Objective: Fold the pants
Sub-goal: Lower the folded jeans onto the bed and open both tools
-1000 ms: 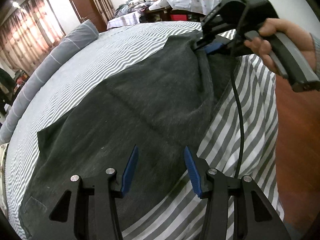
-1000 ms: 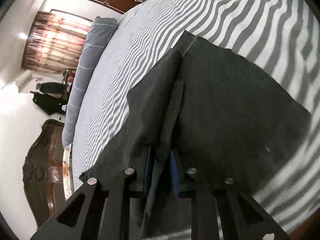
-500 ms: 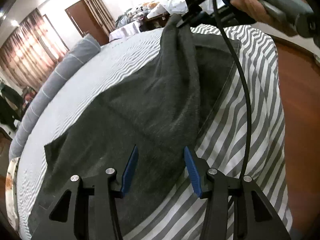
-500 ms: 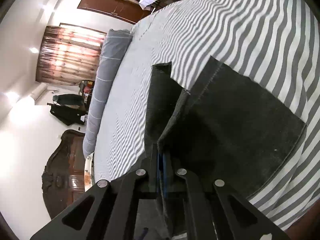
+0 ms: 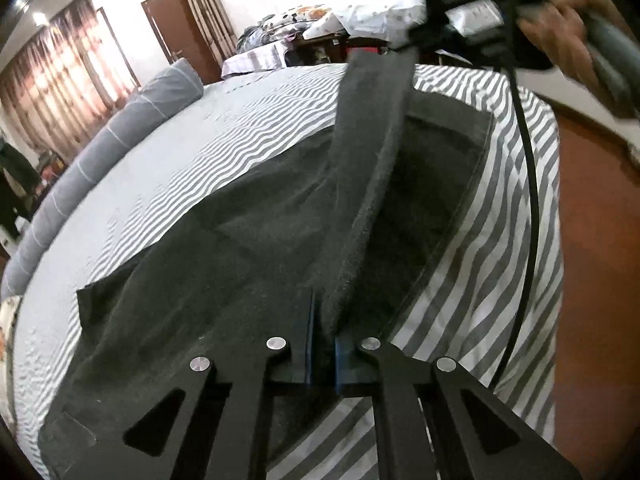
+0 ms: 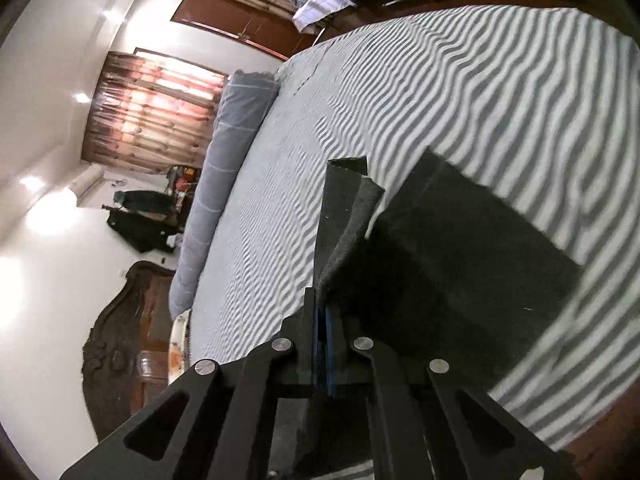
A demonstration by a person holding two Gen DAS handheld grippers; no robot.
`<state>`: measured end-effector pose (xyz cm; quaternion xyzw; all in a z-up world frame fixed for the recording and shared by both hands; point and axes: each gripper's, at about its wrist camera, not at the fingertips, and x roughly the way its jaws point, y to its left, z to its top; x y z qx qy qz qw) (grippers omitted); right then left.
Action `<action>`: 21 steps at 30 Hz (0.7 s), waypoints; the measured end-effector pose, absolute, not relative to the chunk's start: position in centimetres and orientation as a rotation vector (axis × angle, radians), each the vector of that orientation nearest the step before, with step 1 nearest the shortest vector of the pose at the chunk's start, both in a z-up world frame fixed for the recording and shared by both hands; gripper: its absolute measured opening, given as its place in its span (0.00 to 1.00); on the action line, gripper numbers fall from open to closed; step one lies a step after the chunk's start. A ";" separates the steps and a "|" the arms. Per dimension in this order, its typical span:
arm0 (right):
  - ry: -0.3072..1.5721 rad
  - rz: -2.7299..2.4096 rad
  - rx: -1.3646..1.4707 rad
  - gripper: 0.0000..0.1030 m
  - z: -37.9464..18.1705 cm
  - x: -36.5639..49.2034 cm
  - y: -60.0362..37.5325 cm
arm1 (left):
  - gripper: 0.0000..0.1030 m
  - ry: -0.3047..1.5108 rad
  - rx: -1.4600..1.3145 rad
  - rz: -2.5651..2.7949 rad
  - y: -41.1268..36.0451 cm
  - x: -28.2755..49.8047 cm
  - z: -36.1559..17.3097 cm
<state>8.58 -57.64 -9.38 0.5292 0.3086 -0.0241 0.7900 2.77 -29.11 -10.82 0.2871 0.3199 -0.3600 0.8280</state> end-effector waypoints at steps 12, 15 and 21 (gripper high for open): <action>0.762 -0.236 1.170 0.07 -15.5 2.8 -58.3 | 0.07 0.716 0.754 -0.825 -30.5 1.4 -12.4; 0.735 -0.265 1.192 0.11 -15.7 2.5 -59.3 | 0.07 0.752 0.744 -0.824 -30.6 1.9 -12.6; 0.747 -0.312 1.108 0.04 -14.4 3.9 -61.3 | 0.14 0.817 0.666 -0.882 -30.6 2.4 -12.2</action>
